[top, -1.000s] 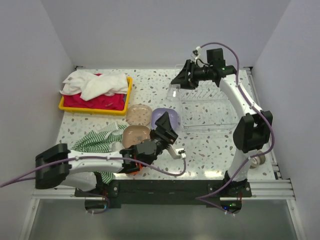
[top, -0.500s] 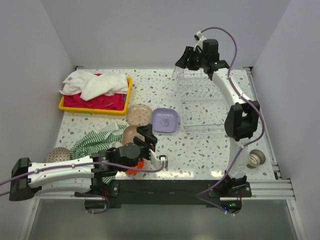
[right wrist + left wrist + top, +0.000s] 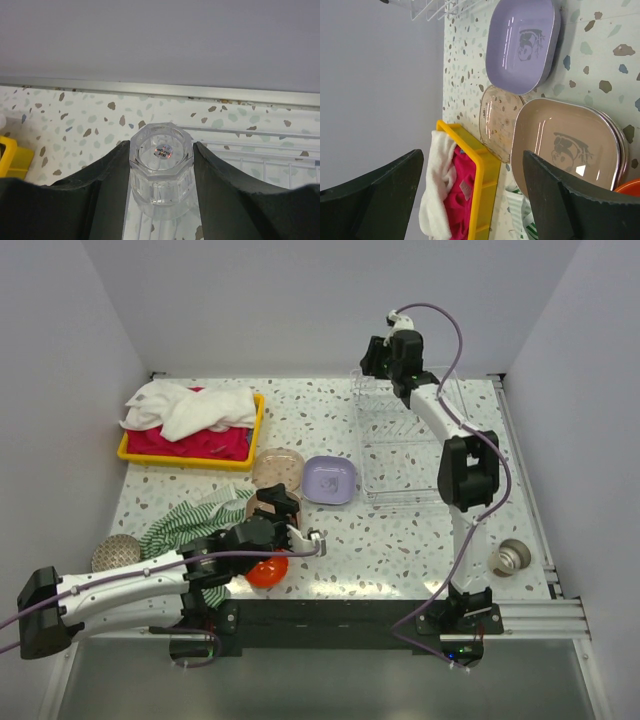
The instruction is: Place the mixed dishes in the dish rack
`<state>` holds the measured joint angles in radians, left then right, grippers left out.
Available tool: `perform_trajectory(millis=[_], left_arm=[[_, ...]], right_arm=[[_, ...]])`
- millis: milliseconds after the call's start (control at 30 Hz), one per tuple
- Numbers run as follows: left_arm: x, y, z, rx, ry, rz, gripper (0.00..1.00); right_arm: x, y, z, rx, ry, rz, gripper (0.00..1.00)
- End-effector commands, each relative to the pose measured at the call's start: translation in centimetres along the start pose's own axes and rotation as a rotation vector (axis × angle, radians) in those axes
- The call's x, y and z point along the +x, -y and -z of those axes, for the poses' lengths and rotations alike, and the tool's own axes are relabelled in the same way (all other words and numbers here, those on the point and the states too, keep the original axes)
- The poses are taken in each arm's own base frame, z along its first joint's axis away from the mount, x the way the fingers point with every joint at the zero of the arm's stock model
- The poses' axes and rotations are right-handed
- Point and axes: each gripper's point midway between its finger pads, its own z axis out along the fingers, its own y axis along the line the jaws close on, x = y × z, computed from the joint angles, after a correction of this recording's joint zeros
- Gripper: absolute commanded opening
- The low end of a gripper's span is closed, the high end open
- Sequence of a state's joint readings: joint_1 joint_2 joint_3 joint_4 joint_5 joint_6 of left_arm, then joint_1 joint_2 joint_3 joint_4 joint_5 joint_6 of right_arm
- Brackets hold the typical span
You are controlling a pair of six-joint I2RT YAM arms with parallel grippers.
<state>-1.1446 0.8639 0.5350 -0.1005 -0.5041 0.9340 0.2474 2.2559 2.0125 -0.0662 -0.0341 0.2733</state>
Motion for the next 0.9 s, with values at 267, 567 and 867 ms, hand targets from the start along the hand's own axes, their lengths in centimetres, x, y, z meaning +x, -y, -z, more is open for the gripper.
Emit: perform_trajectory(millis=[267, 567, 867], left_arm=[[-0.4, 0.5, -0.8, -0.011, 0.019, 0.064, 0.86], [0.1, 1.2, -1.2, -0.024, 0.011, 0.074, 0.86], [0.8, 1.5, -1.1, -0.052, 0.008, 0.075, 0.91]], right_arm=[[-0.2, 2.7, -2.1, 0.119, 0.135, 0.105, 0.0], [3.1, 3.8, -4.1, 0.148, 0.099, 0.121, 0.0], [6.1, 4.1, -3.7, 0.196, 0.029, 0.151, 0.3]])
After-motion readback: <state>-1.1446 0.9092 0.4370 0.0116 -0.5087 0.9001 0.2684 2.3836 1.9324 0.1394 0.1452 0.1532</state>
